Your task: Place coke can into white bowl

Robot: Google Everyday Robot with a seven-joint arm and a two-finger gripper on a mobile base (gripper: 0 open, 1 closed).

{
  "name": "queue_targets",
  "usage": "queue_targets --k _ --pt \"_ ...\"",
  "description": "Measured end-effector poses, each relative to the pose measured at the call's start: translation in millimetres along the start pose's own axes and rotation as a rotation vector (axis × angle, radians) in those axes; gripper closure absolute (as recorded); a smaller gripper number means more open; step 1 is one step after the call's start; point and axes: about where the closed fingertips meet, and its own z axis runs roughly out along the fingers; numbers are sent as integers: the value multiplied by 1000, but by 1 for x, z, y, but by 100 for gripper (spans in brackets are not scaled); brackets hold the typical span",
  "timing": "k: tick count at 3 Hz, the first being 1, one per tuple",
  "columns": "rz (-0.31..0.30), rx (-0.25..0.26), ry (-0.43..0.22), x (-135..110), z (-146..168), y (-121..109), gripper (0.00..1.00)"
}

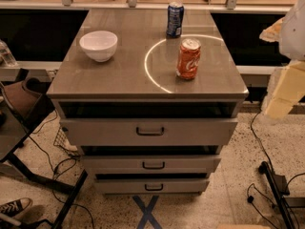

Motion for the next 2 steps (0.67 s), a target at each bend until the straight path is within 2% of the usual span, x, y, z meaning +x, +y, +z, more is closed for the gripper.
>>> queue_targets --k 1,2 --pt "0 0 0 0 0 0 0" --pt "35 31 -51 0 2 -12 0"
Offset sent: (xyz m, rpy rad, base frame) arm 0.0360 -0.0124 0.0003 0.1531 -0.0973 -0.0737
